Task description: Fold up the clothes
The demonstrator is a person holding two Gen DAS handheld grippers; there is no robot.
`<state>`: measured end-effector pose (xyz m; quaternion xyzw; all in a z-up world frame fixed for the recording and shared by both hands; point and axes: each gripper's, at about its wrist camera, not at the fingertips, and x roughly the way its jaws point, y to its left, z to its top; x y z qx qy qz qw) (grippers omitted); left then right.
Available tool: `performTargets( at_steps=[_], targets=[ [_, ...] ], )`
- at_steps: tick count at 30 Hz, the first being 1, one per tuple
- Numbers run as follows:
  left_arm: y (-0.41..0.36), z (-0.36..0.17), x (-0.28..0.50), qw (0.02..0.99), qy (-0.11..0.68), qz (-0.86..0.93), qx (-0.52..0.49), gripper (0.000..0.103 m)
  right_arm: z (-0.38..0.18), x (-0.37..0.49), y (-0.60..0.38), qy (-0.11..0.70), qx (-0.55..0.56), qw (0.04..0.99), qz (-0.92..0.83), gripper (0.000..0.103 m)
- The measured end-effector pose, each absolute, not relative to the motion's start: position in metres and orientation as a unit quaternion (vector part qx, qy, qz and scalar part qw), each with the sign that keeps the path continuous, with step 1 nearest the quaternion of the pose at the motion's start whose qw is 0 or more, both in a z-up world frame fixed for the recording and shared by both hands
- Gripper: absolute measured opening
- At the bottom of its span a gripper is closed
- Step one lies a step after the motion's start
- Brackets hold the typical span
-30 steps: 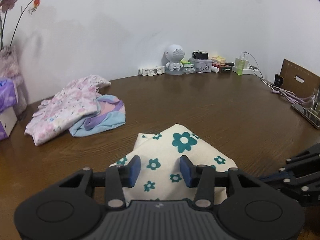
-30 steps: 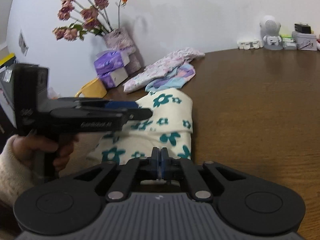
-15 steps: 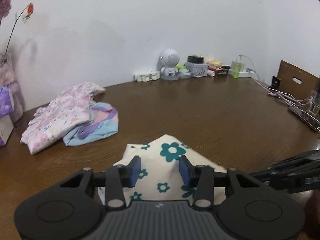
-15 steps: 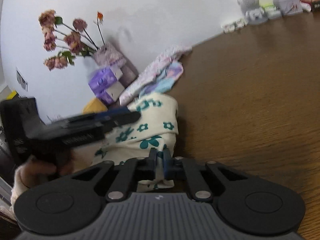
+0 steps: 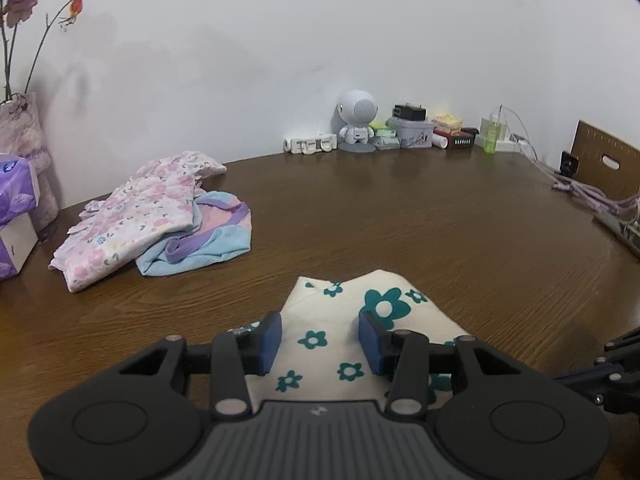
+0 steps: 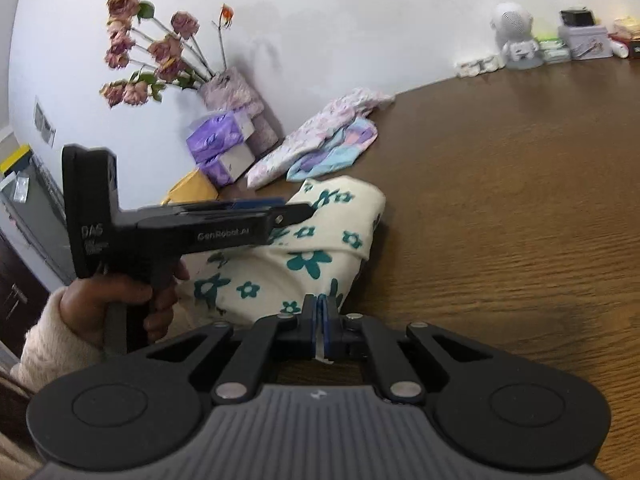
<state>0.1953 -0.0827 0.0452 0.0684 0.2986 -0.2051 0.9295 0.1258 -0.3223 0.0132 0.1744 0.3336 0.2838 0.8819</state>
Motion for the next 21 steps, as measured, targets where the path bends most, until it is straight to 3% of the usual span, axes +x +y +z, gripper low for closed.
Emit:
performTargets(
  at_steps=[5,11,21],
  targets=[
    [-0.077,0.065,0.168,0.928,0.277,-0.244,0.05,0.043,0.012,0.135,-0.331,0.325,0.198,0.884,0.271,0.012],
    [-0.07,0.07,0.119,0.923,0.267,-0.268,0.067,0.045,-0.002,0.147,-0.326,0.356,0.229,0.858,0.291,0.011],
    [-0.02,0.065,0.082,0.935,0.291,-0.204,-0.001,0.046,0.005,0.124,-0.255,0.388,0.155,0.813,0.406,0.01]
  ],
)
